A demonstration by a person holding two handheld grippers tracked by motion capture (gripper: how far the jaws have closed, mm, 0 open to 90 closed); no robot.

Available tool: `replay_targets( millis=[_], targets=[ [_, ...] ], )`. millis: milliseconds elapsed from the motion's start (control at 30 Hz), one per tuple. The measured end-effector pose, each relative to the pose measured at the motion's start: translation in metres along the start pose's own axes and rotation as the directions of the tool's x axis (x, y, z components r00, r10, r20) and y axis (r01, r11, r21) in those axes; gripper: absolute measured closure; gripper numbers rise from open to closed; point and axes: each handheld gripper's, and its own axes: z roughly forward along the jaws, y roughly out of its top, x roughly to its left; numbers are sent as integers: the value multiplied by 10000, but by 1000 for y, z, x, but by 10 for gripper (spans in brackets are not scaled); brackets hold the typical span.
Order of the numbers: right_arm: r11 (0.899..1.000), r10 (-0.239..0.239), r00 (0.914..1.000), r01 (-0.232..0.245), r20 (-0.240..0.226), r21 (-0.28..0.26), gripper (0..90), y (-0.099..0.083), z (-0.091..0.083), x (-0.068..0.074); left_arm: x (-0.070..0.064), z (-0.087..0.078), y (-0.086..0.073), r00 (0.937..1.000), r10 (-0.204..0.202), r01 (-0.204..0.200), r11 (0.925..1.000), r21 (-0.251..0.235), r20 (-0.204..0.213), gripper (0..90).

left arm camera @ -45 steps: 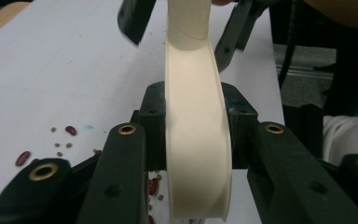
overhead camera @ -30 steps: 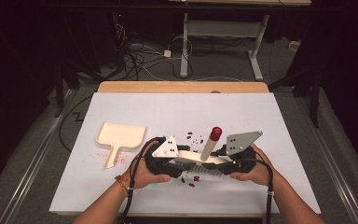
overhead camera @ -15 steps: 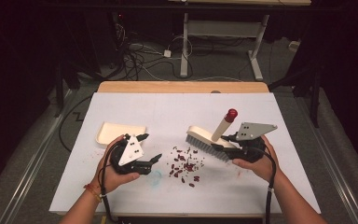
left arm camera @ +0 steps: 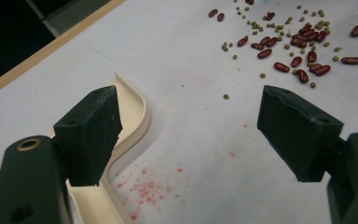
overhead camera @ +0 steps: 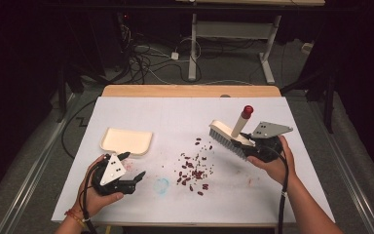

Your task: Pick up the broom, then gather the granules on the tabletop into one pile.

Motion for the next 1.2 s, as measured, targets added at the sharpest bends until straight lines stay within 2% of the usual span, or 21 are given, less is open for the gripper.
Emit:
replay_targets(
  millis=[167, 367, 467, 533, 667, 767, 833, 933, 1000, 1100, 1200],
  targets=[
    [10000, 42, 9986, -46, 523, 68, 674, 0, 5, -4, -6, 0, 0, 9999, 110, -109, 9999, -86, 94, 209],
    [9995, -55, 9976, 34, 694, 307, 674, -1, 19, -11, -6, 5, 0, 9998, 146, -146, 9999, 10, 147, 209],
    [9997, 203, 9972, -214, 717, 154, 674, 1, 27, -20, -5, 3, -2, 9999, 4, -4, 10000, 29, 143, 208],
    [9996, 263, 9956, -274, 897, 106, 674, 2, 35, -25, -4, 2, -1, 9999, -97, 97, 9999, -57, 103, 208],
    [9994, 167, 9938, -199, 1096, 286, 674, 6, 56, -34, -5, 2, 1, 10000, 24, -24, 10000, -23, 20, 208],
    [9991, 53, 9912, -107, 1322, 399, 674, 9, 68, -34, -6, 2, 0, 10000, 7, -7, 10000, 40, 14, 208],
    [9991, 62, 9912, -117, 1324, 409, 674, 9, 75, -32, -6, 4, -2, 10000, -22, 22, 9999, 100, 51, 208],
    [9988, 180, 9947, -224, 1008, 429, 674, 7, 87, -25, -7, 5, -3, 9999, 67, -69, 9996, 260, 88, 208],
    [9988, -157, 9946, 107, 1022, 487, 674, 10, 93, -16, -7, 4, -3, 9999, 106, -109, 9995, 311, 100, 208],
    [9969, -561, 9963, 523, 652, 595, 674, 14, 101, -2, -7, 3, -2, 9999, 89, -91, 9996, 262, 74, 208],
    [9924, -1025, 9936, 989, 477, 738, 672, 15, 106, 13, -6, 3, -3, 10000, 56, -57, 9997, 237, 56, 208]
  ],
)
